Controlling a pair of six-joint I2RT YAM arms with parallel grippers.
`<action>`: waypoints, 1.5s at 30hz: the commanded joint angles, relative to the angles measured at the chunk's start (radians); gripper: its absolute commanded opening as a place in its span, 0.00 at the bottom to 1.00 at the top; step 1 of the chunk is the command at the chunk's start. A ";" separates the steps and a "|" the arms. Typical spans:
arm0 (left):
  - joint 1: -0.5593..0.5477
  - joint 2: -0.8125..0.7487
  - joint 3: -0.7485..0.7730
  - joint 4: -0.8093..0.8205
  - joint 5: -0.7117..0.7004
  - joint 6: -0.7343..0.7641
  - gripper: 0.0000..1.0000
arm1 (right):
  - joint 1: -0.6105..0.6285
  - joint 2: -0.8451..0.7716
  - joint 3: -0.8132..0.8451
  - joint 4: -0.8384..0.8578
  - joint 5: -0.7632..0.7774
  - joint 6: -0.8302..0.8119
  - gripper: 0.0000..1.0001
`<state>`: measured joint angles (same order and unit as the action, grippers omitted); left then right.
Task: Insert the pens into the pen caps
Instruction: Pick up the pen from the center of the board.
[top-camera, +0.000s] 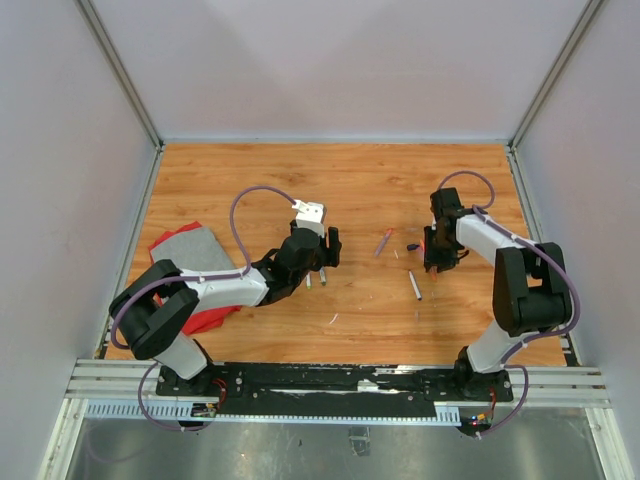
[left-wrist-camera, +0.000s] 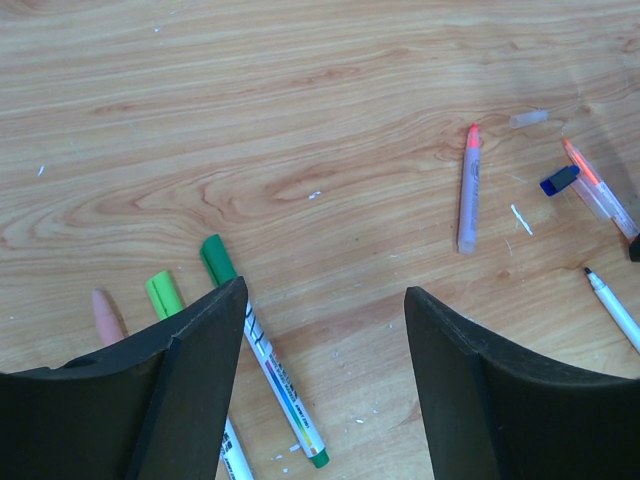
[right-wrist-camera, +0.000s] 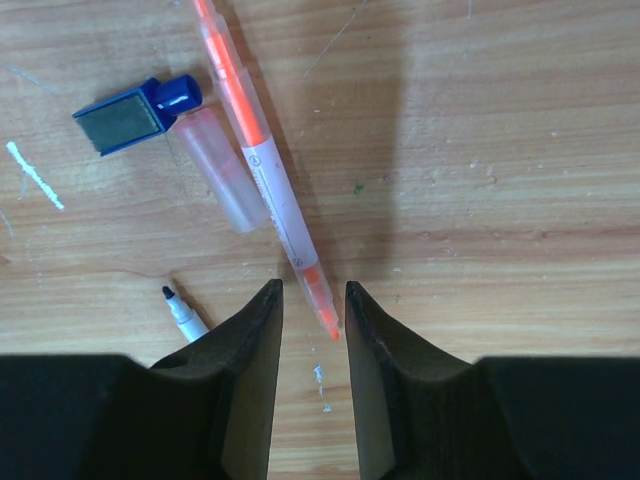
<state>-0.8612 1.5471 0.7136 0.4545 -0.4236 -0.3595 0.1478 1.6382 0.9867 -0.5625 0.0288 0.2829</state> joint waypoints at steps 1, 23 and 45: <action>-0.002 0.011 0.030 0.017 -0.001 0.015 0.69 | -0.030 0.025 0.012 0.014 -0.008 -0.018 0.31; -0.002 0.008 0.029 0.016 0.006 0.012 0.68 | -0.059 0.022 -0.028 0.062 -0.017 0.017 0.12; -0.002 -0.104 -0.093 0.172 0.098 -0.041 0.72 | -0.018 -0.376 -0.190 0.245 -0.171 0.082 0.01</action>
<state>-0.8612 1.5002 0.6636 0.5060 -0.3744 -0.3836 0.0978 1.3327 0.8375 -0.3958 -0.0231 0.3447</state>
